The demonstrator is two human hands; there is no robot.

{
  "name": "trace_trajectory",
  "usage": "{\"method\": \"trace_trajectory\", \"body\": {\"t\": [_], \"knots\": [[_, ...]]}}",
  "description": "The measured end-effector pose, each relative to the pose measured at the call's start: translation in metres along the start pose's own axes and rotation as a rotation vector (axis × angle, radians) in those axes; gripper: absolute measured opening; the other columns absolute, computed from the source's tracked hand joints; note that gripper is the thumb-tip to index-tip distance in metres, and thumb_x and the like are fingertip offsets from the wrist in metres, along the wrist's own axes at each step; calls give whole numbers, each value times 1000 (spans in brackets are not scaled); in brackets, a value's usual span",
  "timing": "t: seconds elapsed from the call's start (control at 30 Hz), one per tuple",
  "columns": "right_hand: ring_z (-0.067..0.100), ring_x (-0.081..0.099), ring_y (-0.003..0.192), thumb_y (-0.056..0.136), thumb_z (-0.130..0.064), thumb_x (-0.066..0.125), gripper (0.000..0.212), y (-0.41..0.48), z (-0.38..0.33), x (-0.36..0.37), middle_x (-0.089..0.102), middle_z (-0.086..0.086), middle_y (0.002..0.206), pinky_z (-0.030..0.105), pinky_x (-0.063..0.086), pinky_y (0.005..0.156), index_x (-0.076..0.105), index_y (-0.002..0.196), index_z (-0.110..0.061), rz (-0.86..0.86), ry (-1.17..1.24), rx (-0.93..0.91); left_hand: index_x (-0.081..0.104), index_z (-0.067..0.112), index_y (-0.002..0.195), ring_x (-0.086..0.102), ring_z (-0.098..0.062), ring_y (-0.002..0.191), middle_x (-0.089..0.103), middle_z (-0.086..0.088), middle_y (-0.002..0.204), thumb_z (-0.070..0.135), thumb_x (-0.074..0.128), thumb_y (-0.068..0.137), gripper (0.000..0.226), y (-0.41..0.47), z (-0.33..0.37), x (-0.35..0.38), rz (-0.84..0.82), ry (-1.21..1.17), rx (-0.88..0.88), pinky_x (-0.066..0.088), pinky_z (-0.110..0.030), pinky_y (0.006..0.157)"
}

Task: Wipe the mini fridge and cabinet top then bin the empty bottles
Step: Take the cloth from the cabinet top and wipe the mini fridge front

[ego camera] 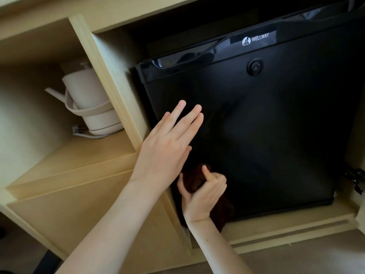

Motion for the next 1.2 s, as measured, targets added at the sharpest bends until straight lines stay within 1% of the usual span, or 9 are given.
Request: {"method": "trace_trajectory", "body": {"t": [0.13,0.33,0.43,0.5,0.6,0.73,0.83,1.0,1.2], "knots": [[22,44,78,88,-49,64,51,9,-3,6,40,3,96,39,39,65,44,117,-11,25,14,-62,38,14,151,18,-23,151,31,1,160,13,70,87,71,-1,0,1,6,0,0,30,-43,119],[21,42,80,77,-42,74,57,-35,24,-4,38,3,97,40,40,66,42,117,-15,-141,-65,-35,39,12,150,19,-25,151,32,-1,159,13,69,88,69,0,0,2,8,29,2,29,-45,119],[20,41,82,84,-42,69,51,-29,25,-11,37,2,97,37,39,69,43,117,-13,-191,-83,-98,40,12,150,21,-27,150,33,-2,159,15,70,87,70,1,1,2,11,37,-7,30,-46,117],[20,42,83,91,-42,64,44,-14,29,-17,37,3,97,36,39,71,43,117,-12,-165,-79,-103,40,13,150,22,-27,150,33,-2,159,18,70,86,71,2,2,2,8,48,-11,31,-45,116],[21,42,82,94,-43,61,43,16,38,-25,38,4,96,33,36,76,44,117,-11,-92,-63,-71,38,13,151,22,-28,150,32,-4,159,21,70,86,73,4,3,3,-1,74,0,28,-46,118],[20,42,82,94,-46,60,45,42,51,-39,37,3,96,30,34,79,44,117,-11,-107,-48,-127,36,14,152,19,-28,150,29,-4,160,23,69,86,74,6,3,4,15,103,5,20,-48,121],[20,42,83,94,-45,60,45,58,62,-49,37,2,97,33,36,79,44,118,-11,-100,-50,-115,35,15,152,15,-29,151,27,-4,161,32,63,85,75,11,7,9,35,84,-4,15,-48,122],[20,43,83,86,-40,71,52,81,83,-65,38,3,97,32,35,79,44,120,-11,-99,-66,-94,32,14,153,12,-33,152,23,-5,162,46,64,79,87,21,19,19,48,81,-9,16,-51,121],[27,48,81,87,-38,69,51,110,107,-84,47,12,92,38,40,78,44,120,-9,-52,-78,-96,29,13,154,6,-34,152,20,-5,163,53,57,80,89,29,33,26,46,72,-25,10,-52,122]]}}
Point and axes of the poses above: each hand's wrist, its own y-axis towards the middle knuckle, its own x-axis out of the palm, z = x × y, the point moved 2 cm from there along y, towards the middle knuckle
